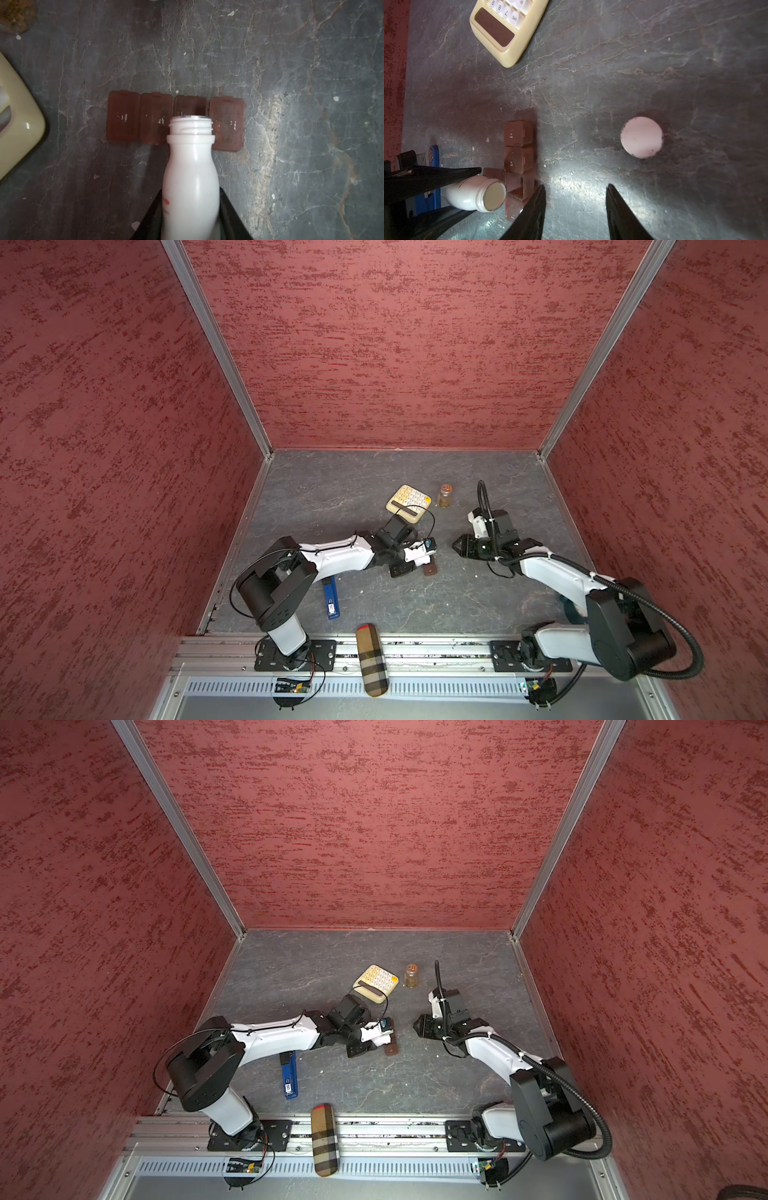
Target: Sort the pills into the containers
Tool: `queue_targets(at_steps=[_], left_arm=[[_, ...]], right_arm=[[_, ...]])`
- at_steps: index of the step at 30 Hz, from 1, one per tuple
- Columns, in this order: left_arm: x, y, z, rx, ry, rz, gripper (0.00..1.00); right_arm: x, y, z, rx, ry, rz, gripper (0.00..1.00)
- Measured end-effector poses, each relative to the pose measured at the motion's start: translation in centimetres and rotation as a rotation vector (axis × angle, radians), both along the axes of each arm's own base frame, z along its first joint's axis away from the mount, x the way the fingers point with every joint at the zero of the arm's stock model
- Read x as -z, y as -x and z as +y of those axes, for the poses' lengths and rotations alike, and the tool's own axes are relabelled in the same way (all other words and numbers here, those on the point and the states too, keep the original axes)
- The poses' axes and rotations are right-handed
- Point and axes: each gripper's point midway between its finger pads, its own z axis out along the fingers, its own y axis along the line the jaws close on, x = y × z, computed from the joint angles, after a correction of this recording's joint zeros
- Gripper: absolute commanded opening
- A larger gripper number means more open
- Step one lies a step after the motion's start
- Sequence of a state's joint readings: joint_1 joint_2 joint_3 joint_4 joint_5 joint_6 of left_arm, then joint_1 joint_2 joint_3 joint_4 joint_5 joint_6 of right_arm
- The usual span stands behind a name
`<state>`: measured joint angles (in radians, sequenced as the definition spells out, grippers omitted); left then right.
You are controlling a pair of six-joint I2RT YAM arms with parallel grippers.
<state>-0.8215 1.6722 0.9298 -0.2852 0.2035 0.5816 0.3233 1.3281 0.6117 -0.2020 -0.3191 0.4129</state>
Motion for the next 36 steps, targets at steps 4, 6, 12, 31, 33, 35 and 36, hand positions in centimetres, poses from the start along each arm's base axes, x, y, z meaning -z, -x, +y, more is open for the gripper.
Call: queue_targets(at_steps=[4,6,12,31,33,35,36], left_arm=[[0.10,0.07,0.01,0.002,-0.019,0.013,0.00],[-0.05,0.10,-0.05,0.004,-0.023,0.014,0.00],[-0.51,0.09,-0.24,0.008,-0.031,0.013,0.00],[-0.35,0.17,-0.31,0.031,-0.094,0.033,0.00],[-0.16,0.16,-0.36,0.034,-0.101,0.037,0.00],[0.01,0.23,-0.34,0.039,-0.110,0.042,0.00],[0.02,0.22,-0.37,0.041,-0.112,0.042,0.00]], right_arm=[[0.05,-0.02,0.01,-0.001,0.001,0.000,0.48],[0.08,-0.04,0.01,-0.002,0.001,0.000,0.48],[0.17,-0.03,0.01,-0.002,0.002,0.002,0.48],[0.49,0.16,-0.05,-0.019,0.015,0.001,0.48],[0.50,0.16,-0.05,-0.020,0.016,0.000,0.48],[0.50,0.17,-0.03,-0.022,0.015,-0.002,0.48],[0.50,0.19,0.03,-0.025,0.012,-0.003,0.48]])
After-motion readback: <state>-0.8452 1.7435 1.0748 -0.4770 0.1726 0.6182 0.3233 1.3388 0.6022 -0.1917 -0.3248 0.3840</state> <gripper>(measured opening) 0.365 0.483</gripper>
